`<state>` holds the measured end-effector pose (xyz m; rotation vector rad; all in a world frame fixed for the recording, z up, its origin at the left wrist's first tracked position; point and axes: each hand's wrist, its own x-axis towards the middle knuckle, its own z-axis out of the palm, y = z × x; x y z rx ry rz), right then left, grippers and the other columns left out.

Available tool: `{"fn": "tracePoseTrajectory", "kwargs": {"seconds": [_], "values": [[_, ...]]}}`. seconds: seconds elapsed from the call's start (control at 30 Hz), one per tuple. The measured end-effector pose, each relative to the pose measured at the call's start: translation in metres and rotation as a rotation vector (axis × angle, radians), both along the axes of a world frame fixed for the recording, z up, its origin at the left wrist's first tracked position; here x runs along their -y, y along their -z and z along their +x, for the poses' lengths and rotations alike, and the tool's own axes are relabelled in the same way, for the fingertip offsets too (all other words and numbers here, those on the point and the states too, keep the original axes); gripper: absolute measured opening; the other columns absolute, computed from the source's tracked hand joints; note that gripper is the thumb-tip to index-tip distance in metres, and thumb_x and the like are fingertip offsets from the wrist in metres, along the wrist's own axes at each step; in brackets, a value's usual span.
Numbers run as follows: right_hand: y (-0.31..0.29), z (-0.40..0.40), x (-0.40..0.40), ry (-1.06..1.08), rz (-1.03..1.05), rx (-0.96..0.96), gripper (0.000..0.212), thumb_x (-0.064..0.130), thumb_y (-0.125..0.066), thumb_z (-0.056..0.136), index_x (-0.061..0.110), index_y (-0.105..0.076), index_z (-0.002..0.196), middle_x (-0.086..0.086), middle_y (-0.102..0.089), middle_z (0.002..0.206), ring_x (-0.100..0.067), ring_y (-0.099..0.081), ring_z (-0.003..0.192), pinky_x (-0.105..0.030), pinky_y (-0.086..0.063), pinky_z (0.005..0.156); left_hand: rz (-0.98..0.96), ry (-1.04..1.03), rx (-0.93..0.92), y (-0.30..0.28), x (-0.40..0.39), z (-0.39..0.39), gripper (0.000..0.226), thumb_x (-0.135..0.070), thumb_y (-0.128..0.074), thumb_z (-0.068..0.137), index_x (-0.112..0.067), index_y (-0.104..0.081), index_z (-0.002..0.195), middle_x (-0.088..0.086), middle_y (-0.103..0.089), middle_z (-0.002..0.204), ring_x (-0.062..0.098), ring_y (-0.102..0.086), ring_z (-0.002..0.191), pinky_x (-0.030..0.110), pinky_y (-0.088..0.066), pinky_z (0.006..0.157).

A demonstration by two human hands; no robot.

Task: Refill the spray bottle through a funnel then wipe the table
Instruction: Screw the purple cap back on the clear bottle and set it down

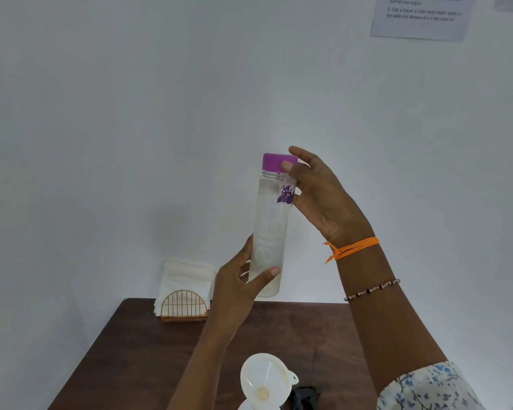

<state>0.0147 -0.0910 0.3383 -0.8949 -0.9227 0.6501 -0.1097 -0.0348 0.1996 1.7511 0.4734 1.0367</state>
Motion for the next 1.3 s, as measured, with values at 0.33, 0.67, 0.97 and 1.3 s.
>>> {"fn": "tracePoseTrajectory", "kwargs": {"seconds": [0.33, 0.67, 0.97, 1.3], "values": [[0.0019, 0.0010, 0.0033, -0.104, 0.021, -0.116, 0.044, 0.004, -0.049, 0.091, 0.010, -0.041, 0.133, -0.005, -0.059, 0.098, -0.019, -0.055, 0.089, -0.032, -0.050, 0.075, -0.002, 0.004, -0.005, 0.0015, -0.0015, 0.0000, 0.056, -0.031, -0.071, 0.077, -0.047, -0.039, 0.120, -0.036, -0.046, 0.110, -0.007, -0.053, 0.093, -0.002, -0.040, 0.071], [-0.0009, -0.0008, 0.0045, -0.114, 0.027, -0.079, 0.051, 0.009, -0.048, 0.093, 0.019, -0.031, 0.139, -0.006, -0.058, 0.102, -0.019, -0.057, 0.092, -0.029, -0.053, 0.076, -0.012, 0.014, 0.000, -0.0010, 0.0003, 0.0008, 0.056, -0.030, -0.070, 0.078, -0.046, -0.039, 0.121, -0.038, -0.046, 0.106, -0.010, -0.053, 0.091, -0.003, -0.041, 0.068], [-0.0017, 0.0003, 0.0017, -0.013, -0.002, 0.006, 0.055, 0.003, -0.061, 0.083, 0.019, -0.037, 0.130, -0.010, -0.055, 0.105, -0.022, -0.058, 0.092, -0.036, -0.052, 0.077, -0.012, 0.022, -0.002, -0.0018, 0.0007, 0.0012, 0.058, -0.029, -0.071, 0.078, -0.047, -0.038, 0.123, -0.038, -0.048, 0.108, -0.013, -0.053, 0.091, -0.003, -0.041, 0.069], [0.0032, 0.0033, 0.0007, -0.140, 0.064, -0.144, 0.037, 0.002, -0.047, 0.091, 0.010, -0.043, 0.127, -0.009, -0.058, 0.097, -0.019, -0.055, 0.084, -0.027, -0.049, 0.071, -0.040, 0.023, 0.001, 0.0008, -0.0005, 0.0048, 0.060, -0.031, -0.070, 0.078, -0.038, -0.043, 0.131, -0.024, -0.052, 0.117, -0.001, -0.056, 0.096, 0.001, -0.043, 0.072]]}}
